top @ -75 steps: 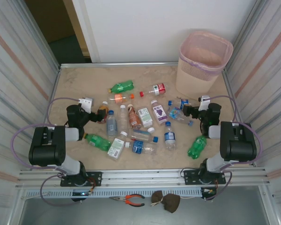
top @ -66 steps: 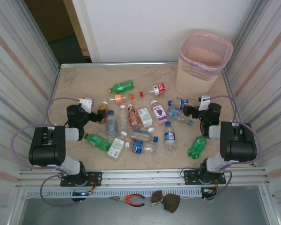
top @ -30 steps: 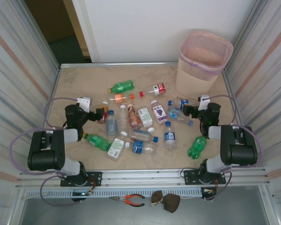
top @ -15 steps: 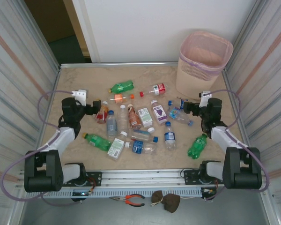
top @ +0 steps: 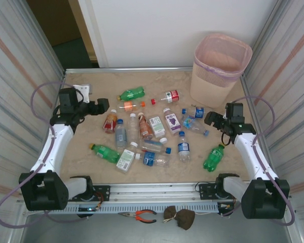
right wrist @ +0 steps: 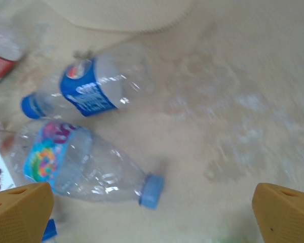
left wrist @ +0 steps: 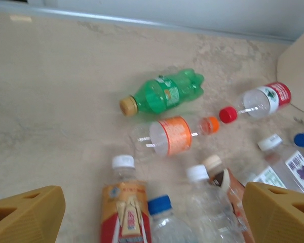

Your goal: Put the plastic bottles in the bin

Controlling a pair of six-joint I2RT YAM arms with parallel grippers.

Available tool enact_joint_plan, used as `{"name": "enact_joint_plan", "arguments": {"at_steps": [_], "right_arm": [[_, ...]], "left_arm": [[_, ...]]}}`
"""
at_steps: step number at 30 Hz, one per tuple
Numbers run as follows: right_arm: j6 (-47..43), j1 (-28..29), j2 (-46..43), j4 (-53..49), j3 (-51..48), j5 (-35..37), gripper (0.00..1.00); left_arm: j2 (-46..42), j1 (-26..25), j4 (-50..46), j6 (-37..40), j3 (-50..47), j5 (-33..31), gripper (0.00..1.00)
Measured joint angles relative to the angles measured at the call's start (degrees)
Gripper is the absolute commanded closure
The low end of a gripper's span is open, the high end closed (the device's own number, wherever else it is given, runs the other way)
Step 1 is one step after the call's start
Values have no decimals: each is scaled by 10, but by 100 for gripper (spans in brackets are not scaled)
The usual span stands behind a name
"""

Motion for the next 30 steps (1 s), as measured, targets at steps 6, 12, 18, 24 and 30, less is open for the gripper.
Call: {"name": "enact_joint_plan", "arguments": {"at_steps": [6, 12, 18, 24, 30], "right_arm": [[89, -4, 47, -141, 65, 20, 1], [147, -4, 71, -223, 60, 21, 1], [187, -4, 71, -248, 18, -7, 1], [219, -3, 71, -252, -15, -29, 1], [236, -3, 71, -240, -45, -40, 2]], "left_arm": [[-16, 0, -61, 12, -1, 22, 8], [-36, 8, -69, 25, -16, 28, 8], [-36, 16, -71, 31, -21, 30, 8], [-36, 16, -72, 31, -21, 37, 8], [-36, 17, -73, 31, -27, 45, 8]]}}
